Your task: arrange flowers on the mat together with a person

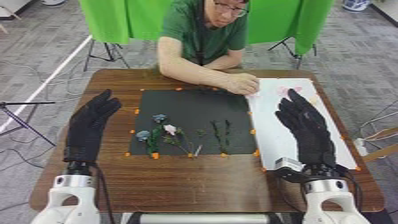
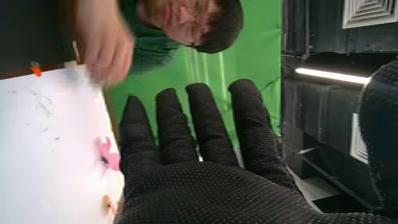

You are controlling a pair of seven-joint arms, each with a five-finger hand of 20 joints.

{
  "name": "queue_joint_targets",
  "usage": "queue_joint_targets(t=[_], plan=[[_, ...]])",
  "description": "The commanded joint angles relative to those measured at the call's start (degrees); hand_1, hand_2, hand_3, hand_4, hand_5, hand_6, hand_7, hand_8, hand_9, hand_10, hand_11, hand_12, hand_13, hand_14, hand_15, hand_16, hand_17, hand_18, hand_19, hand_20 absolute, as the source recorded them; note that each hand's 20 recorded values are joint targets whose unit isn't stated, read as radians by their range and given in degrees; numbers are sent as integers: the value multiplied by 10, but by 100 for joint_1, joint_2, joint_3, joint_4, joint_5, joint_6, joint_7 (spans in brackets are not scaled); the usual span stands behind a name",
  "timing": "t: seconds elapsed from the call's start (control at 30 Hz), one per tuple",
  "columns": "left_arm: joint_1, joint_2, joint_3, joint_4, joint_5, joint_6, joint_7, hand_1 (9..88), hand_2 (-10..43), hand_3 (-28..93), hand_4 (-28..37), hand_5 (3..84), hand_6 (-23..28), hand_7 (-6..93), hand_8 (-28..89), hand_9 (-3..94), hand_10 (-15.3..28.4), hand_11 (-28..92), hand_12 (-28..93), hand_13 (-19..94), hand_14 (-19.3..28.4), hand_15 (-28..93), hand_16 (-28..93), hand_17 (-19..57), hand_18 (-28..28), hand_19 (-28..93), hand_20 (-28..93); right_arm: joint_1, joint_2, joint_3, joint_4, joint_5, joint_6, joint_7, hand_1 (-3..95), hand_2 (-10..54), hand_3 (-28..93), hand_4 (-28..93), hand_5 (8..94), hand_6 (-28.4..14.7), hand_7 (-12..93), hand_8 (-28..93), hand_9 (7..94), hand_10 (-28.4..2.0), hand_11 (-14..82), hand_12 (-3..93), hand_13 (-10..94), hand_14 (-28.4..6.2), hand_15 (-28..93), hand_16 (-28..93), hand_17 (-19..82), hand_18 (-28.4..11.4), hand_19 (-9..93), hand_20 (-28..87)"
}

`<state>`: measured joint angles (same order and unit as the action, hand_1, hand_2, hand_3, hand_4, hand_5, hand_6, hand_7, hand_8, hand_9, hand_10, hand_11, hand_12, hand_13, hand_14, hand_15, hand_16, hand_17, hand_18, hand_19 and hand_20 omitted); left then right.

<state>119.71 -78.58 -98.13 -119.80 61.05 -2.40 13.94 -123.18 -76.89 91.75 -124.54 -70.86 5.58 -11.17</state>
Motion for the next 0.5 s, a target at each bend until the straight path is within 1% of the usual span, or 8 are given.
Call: queue_joint_targets(t=[0.03,0.1,0.2,0.27,0.3,0.37,0.43,0.5], plan=[[141,-83,-155,19,4,112,-14,235,3,648,-249,436,35,129,-61,438,131,144,142,342,158,113,22,46,92,12,153,-101,-25,9,-50,-87,77,-16,165,-95,758,-172,357,-5,107,-90,366,-145,32,112,263,-136,59,166,125,-133,95,255],[162,-80,-191,11,0,107,-43,236,2,648,-248,436,35,129,-61,438,131,144,142,342,158,113,23,46,92,11,152,-109,-26,6,-50,-104,49,-14,168,-95,759,-173,360,-5,111,-91,368,-145,33,112,263,-136,60,167,125,-133,96,256],[213,-118,-229,-8,23,118,-46,241,-3,648,-245,435,35,128,-61,438,131,143,142,342,158,112,23,46,92,12,153,-81,-66,110,-37,-254,-41,39,169,-95,760,-174,363,-6,112,-93,368,-145,33,113,263,-137,60,168,126,-133,96,255],[190,-121,-213,1,-4,123,-61,247,-8,647,-241,435,35,129,-60,438,130,143,142,342,158,113,23,46,92,12,153,-45,-67,148,-25,-218,84,3,169,-95,761,-175,365,-6,113,-93,368,-145,32,113,263,-136,59,167,126,-133,94,254],[180,-113,-204,2,4,131,-67,249,-9,647,-240,435,35,128,-60,438,130,143,142,342,157,112,23,46,92,12,153,-31,-56,176,-36,-148,119,4,169,-95,762,-175,367,-7,112,-94,368,-145,32,113,262,-135,58,167,126,-133,94,253],[179,-98,-204,6,4,105,-62,250,-11,646,-238,436,36,128,-61,438,130,144,142,342,157,112,23,46,92,12,153,-19,-38,244,-38,-151,113,-8,170,-95,762,-176,369,-7,112,-94,368,-145,32,113,261,-133,58,167,126,-133,93,253],[162,-95,-201,15,5,114,-75,250,-12,646,-236,436,36,128,-61,438,130,144,142,342,157,112,23,46,92,12,153,-34,-16,297,-40,-202,95,-21,170,-95,763,-176,370,-8,112,-94,368,-145,32,113,262,-133,58,166,126,-132,94,253],[197,-113,-218,-3,-13,107,-57,251,-13,646,-235,436,36,128,-61,438,130,144,143,342,157,111,23,46,92,12,153,-65,-30,320,-58,-173,102,-31,170,-95,763,-177,373,-8,113,-94,368,-146,32,113,262,-134,58,166,126,-132,94,253]])
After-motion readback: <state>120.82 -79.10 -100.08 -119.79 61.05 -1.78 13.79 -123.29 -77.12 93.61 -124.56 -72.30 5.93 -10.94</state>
